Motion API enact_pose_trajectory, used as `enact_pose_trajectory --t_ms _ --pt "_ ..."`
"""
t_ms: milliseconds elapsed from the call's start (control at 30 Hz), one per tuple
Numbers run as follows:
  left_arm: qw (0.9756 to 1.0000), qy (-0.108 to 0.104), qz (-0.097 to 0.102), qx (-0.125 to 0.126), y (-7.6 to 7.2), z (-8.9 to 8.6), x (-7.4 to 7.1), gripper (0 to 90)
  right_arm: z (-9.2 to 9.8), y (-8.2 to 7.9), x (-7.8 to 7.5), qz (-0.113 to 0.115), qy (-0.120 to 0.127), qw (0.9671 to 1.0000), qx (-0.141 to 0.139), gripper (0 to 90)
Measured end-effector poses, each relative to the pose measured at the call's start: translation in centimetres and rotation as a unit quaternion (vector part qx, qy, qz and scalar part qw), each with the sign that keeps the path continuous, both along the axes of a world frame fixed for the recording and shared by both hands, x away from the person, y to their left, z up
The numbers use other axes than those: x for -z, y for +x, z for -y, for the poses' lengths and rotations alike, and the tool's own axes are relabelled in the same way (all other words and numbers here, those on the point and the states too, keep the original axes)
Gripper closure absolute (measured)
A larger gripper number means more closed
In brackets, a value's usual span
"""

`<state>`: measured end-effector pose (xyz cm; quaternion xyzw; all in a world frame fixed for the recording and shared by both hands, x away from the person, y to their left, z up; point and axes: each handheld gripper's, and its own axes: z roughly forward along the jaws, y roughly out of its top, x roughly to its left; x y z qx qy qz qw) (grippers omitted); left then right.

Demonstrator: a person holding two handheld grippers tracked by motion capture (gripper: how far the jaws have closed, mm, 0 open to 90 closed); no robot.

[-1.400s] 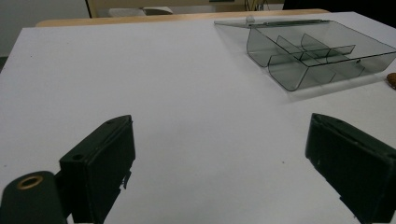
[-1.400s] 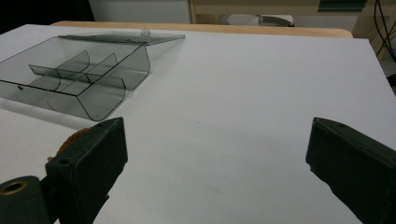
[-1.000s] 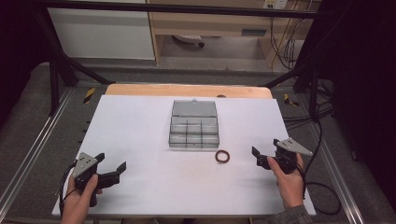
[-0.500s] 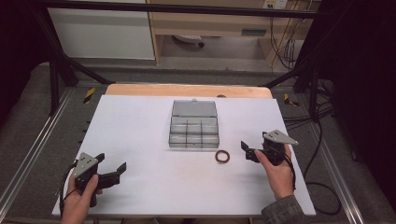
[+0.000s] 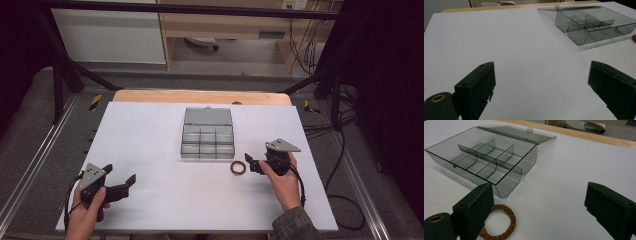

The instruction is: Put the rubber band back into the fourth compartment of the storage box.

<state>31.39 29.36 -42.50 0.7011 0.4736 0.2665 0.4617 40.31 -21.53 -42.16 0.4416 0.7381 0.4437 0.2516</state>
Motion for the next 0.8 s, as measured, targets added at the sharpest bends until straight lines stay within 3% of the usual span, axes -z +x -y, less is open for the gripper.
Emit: enact_pose_trajectory --t_ms 367,500,533,800 --pt "1.0 0.003 -0.002 0.003 0.0 0.1 0.0 7.4 -1.2 0.1 1.1 -0.019 -0.006 0.9997 -0.017 8.1" --pt "1.0 0.004 -0.002 0.005 0.0 0.2 0.0 7.3 -1.3 0.2 1.4 -0.032 -0.01 0.9992 -0.02 15.1" --pt "1.0 0.004 -0.002 0.005 0.0 0.2 0.0 7.3 -1.4 0.1 1.6 -0.034 -0.013 0.9992 -0.019 22.7" --pt "0.9999 0.007 -0.004 0.007 0.0 0.3 0.1 7.4 -1.4 0.1 2.6 -0.06 -0.023 0.9973 -0.034 55.4"
